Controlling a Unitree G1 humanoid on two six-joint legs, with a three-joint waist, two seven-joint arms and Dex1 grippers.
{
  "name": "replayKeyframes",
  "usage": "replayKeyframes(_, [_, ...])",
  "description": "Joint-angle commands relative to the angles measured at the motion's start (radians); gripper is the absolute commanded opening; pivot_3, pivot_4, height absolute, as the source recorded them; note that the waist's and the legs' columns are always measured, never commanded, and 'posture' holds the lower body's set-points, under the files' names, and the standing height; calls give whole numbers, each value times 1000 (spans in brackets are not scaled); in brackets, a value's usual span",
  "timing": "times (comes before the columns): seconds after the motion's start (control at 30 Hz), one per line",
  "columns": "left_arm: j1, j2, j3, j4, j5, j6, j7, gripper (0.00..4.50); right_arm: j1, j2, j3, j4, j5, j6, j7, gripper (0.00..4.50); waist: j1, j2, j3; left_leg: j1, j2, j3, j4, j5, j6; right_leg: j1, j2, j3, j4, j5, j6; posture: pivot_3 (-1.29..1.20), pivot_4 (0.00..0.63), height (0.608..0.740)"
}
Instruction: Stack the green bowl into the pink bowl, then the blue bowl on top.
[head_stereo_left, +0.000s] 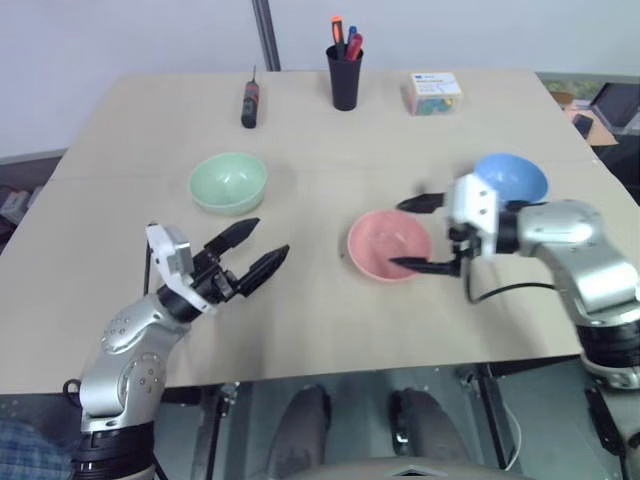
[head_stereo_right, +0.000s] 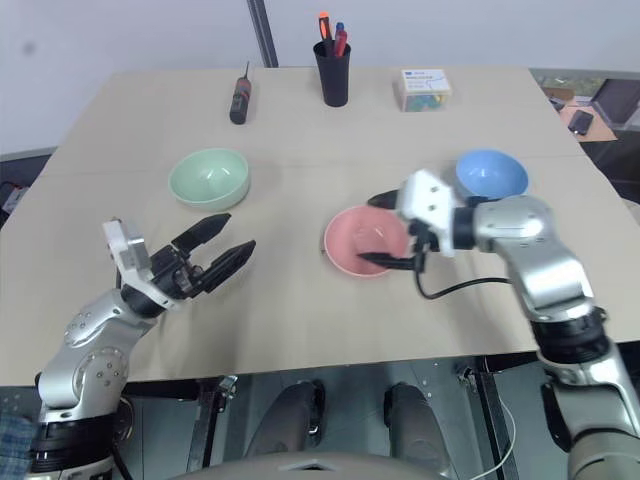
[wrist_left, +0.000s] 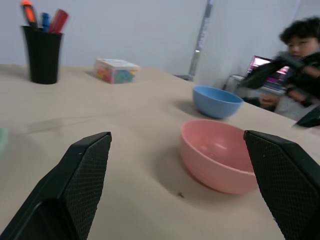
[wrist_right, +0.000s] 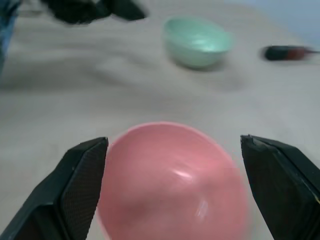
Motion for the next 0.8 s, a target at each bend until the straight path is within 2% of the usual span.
replayKeyframes(0.03, [-36, 31, 12, -1, 16, 25, 32, 4500, 75, 1, -156, -50, 121, -31, -18, 4444, -4, 0, 0, 0, 0, 0, 0, 0, 0, 0, 0, 0, 0, 0, 0, 0, 150, 740])
replayKeyframes(0.17, [-114, 81, -20, 78, 131, 9, 62, 4500, 192, 20, -288, -5, 181, -123, -25, 4444, -9, 0, 0, 1, 0, 0, 0, 0, 0, 0, 1, 0, 0, -1, 1, 0, 150, 740])
replayKeyframes(0.3, [-203, 126, -42, 204, 232, -1, 92, 4500, 286, -4, -344, 32, 211, -195, 16, 4444, -9, 0, 0, 1, 0, 0, 0, 0, 0, 1, 1, 0, 0, -2, 4, 0, 150, 740])
replayKeyframes(0.5, [-312, 155, -107, 400, 386, -75, 94, 4500, 324, -15, -359, 56, 218, -247, 1, 4444, -10, 0, 0, 2, 0, 1, 0, 0, 0, 1, 1, 1, 1, -2, 4, 0, 150, 740])
replayKeyframes(0.8, [-474, 155, -180, 657, 513, -201, 48, 4500, 357, -16, -359, 38, 225, -283, -31, 4444, -7, 0, 0, 1, 0, 1, 0, 0, 0, 1, 1, 1, 1, 1, 6, 0, 150, 740])
